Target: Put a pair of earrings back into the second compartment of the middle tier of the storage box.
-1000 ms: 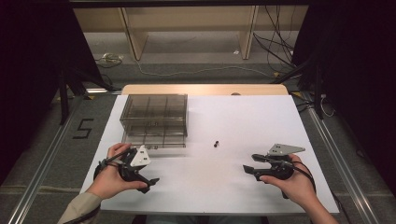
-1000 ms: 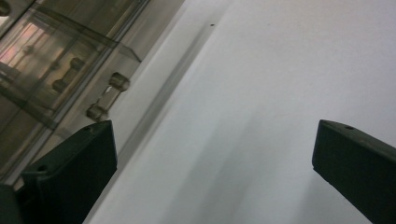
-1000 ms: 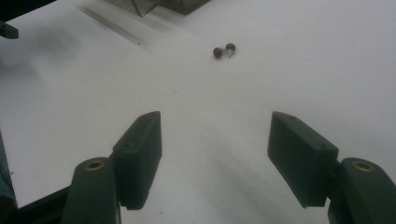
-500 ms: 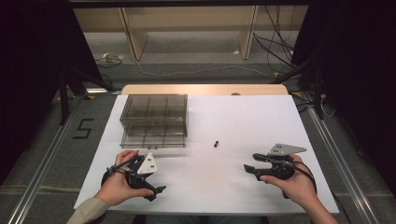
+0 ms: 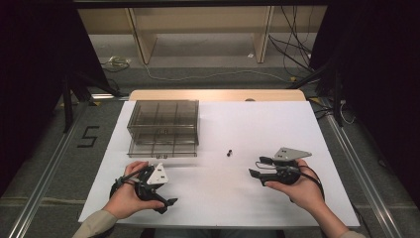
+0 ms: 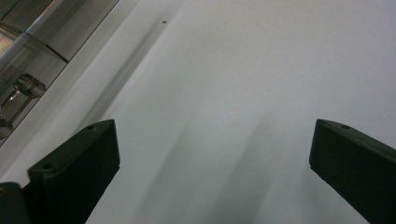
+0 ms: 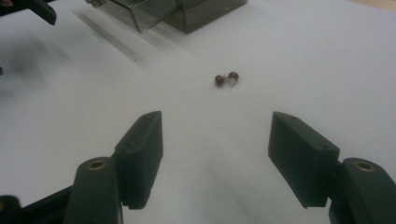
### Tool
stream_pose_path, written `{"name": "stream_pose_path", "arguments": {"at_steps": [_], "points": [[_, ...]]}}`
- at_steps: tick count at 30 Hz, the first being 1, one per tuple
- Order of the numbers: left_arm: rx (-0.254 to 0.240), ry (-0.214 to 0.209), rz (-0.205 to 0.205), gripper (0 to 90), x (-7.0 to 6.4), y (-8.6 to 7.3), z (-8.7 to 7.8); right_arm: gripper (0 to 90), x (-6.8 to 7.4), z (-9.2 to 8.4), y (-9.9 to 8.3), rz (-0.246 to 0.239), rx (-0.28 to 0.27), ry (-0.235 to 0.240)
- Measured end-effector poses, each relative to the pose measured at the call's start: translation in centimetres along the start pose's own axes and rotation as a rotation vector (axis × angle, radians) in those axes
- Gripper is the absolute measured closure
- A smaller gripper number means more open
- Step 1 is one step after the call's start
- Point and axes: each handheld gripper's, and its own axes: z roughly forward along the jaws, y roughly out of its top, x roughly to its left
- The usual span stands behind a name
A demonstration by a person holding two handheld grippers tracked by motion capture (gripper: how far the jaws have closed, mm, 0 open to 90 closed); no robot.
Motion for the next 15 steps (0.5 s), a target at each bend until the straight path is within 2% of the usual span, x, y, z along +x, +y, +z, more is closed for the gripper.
{"name": "stream_pose_path", "arguments": {"at_steps": [4,11,15], "points": [[-0.003,-0.003,-0.001,2.5,0.0,0.2,0.0,42.9,0.1,1.8,0.9,-0.038,0.023,-0.007],[0.0,0.004,0.004,3.2,0.0,0.2,0.0,48.3,0.6,5.3,2.3,-0.06,0.068,0.004],[-0.004,-0.001,0.001,3.3,0.0,0.1,0.0,49.6,0.6,7.2,3.0,-0.066,0.067,0.002]]}}
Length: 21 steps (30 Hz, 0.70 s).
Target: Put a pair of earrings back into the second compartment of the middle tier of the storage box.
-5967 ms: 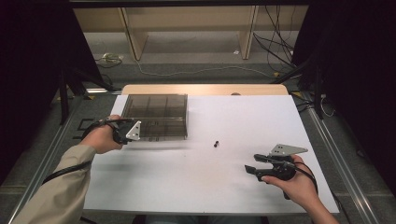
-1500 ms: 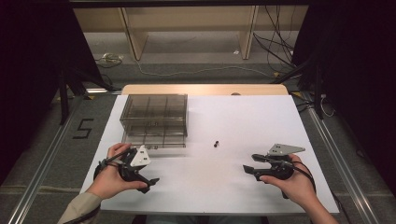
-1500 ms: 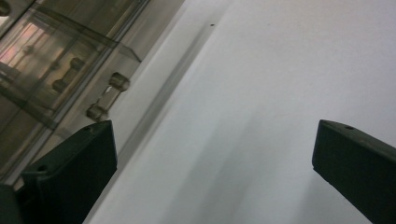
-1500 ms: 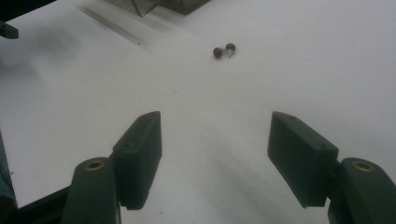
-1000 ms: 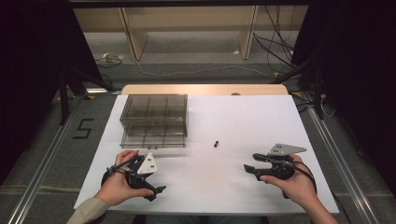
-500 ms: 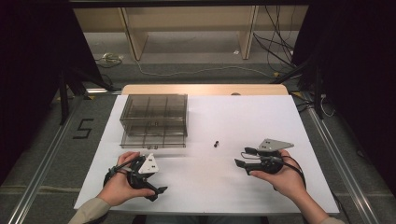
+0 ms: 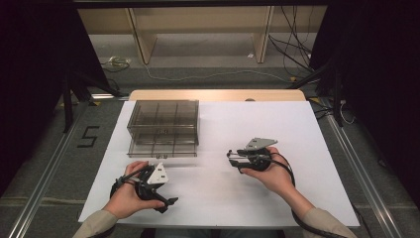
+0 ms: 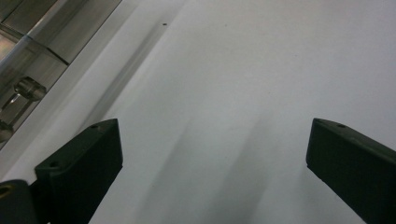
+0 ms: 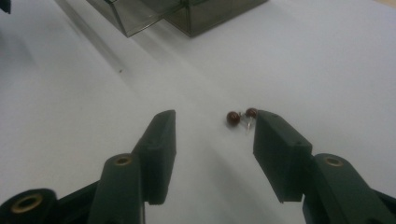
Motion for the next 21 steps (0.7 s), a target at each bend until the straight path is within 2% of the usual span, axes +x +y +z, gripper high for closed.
{"name": "stream_pose_path", "arguments": {"at_steps": [8,21], "points": [[-0.005,0.001,-0.003,3.8,0.1,0.0,-0.1,52.5,0.0,3.1,0.8,-0.022,0.027,-0.012],[-0.008,-0.002,-0.002,3.9,0.0,0.0,0.0,54.7,-0.6,4.7,1.0,-0.013,0.051,-0.022]]}}
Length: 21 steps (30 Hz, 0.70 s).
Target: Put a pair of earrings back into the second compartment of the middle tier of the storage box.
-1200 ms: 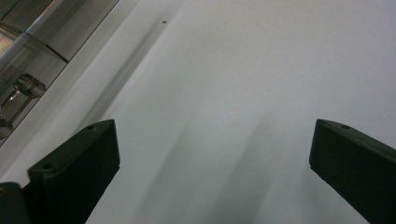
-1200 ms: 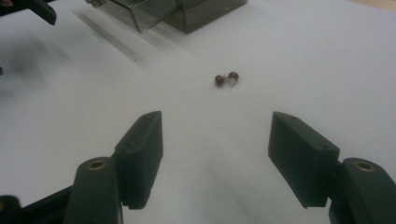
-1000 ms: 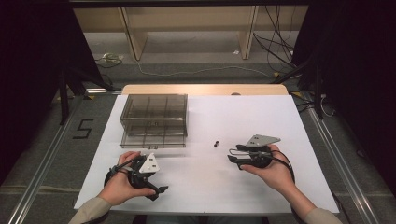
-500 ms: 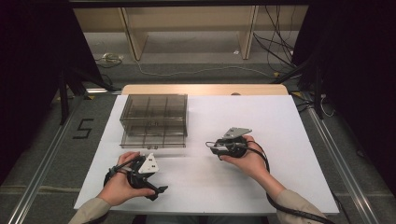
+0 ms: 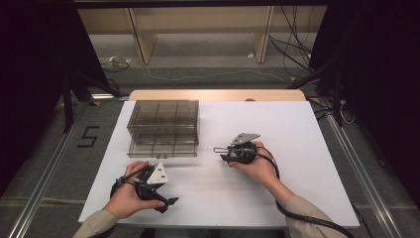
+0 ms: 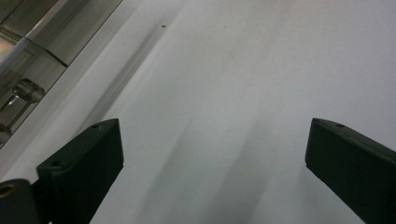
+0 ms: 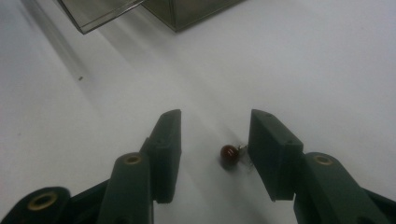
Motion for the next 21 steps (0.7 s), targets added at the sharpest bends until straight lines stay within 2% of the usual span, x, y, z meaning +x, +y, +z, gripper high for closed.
{"name": "stream_pose_path", "arguments": {"at_steps": [9,13,21], "points": [[-0.001,0.0,0.001,4.3,-0.01,0.01,-0.04,58.1,0.27,0.76,0.1,-0.014,0.018,0.006],[-0.006,-0.001,0.0,4.4,0.0,0.03,-0.08,59.9,0.29,0.93,0.17,-0.004,0.023,0.006],[-0.008,0.002,0.002,5.7,-0.01,0.08,-0.11,71.3,-0.03,0.92,0.09,0.022,0.018,0.0]]}}
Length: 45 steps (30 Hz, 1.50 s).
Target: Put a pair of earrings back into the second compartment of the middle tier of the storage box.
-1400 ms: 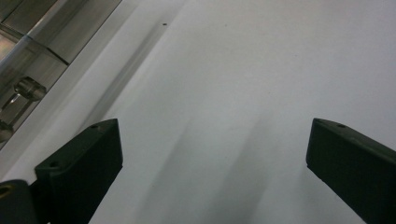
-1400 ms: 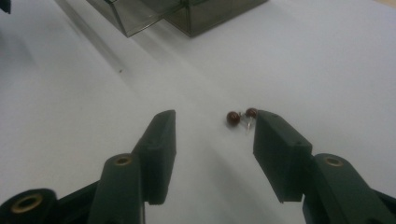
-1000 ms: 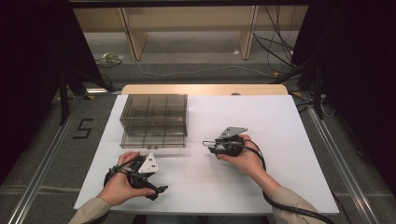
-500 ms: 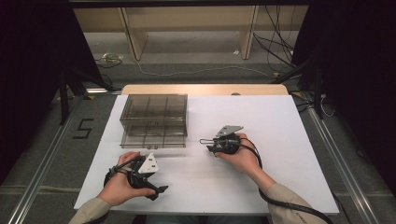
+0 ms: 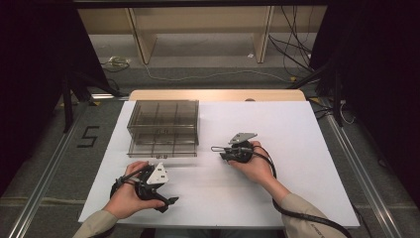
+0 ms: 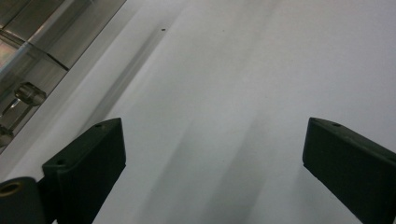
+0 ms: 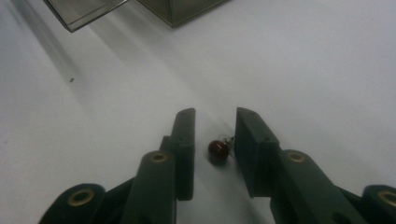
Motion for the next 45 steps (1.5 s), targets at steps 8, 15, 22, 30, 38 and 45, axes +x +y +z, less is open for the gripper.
{"name": "stream_pose_path", "arguments": {"at_steps": [8,15,22,30,38,45], "points": [[0.0,0.001,0.0,6.1,0.0,0.0,0.0,79.7,0.1,0.0,0.1,0.003,0.004,0.006],[0.001,0.001,0.001,6.6,0.0,-0.1,0.0,80.1,0.2,0.0,0.1,0.005,0.004,0.001],[0.001,-0.001,0.002,7.5,0.0,-0.1,0.0,80.2,0.2,-0.2,0.3,0.014,-0.01,0.003],[0.002,-0.001,0.004,7.7,0.0,-0.1,0.0,80.2,0.2,-0.8,0.7,0.024,-0.035,0.007],[-0.001,0.01,0.01,8.0,0.0,0.0,-0.1,80.3,0.6,-1.4,1.3,0.017,-0.062,0.014],[0.003,0.004,0.006,8.1,0.0,-0.1,0.0,80.3,0.9,-1.7,1.6,0.018,-0.076,0.018]]}}
